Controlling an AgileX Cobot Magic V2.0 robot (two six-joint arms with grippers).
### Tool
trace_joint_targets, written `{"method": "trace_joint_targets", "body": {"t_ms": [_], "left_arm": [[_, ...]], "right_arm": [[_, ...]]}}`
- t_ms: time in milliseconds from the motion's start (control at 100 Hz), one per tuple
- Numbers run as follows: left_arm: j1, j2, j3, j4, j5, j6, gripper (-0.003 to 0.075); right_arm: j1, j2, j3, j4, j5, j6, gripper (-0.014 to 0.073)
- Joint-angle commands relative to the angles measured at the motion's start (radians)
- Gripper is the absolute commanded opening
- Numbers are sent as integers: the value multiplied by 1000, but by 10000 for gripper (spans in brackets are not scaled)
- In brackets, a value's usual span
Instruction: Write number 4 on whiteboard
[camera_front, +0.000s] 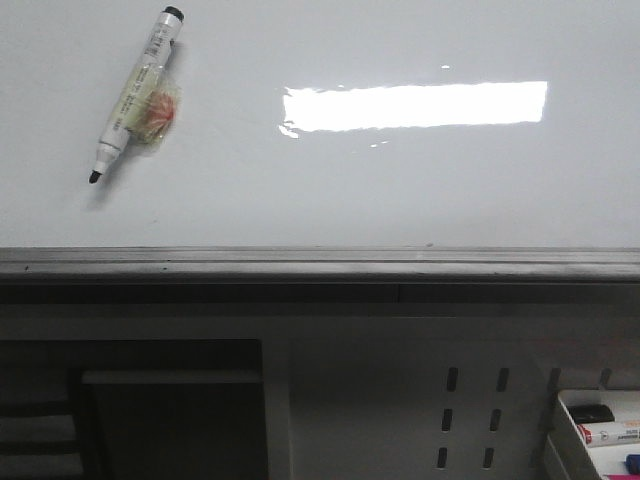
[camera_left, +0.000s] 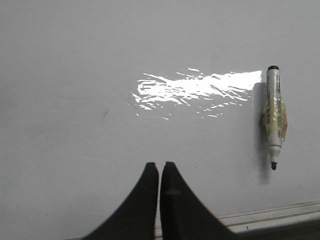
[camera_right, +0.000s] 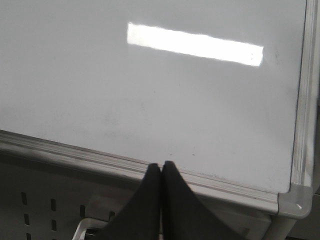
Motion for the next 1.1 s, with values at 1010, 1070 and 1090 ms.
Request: {"method": "trace_joint_targets", "body": {"t_ms": [1010,1070,1090], "left_arm": [[-6,-28,27,-10,-73,-8,-20],[-6,-28,27,-13,-73,-8,-20],[-6,-28,27,-21,-73,-8,-20]], "right_arm": [[-8,-22,22,-7,-76,0,-66],[-8,-22,22,4,-76,0,-66],[-8,-22,22,15,-76,0,-66]]}}
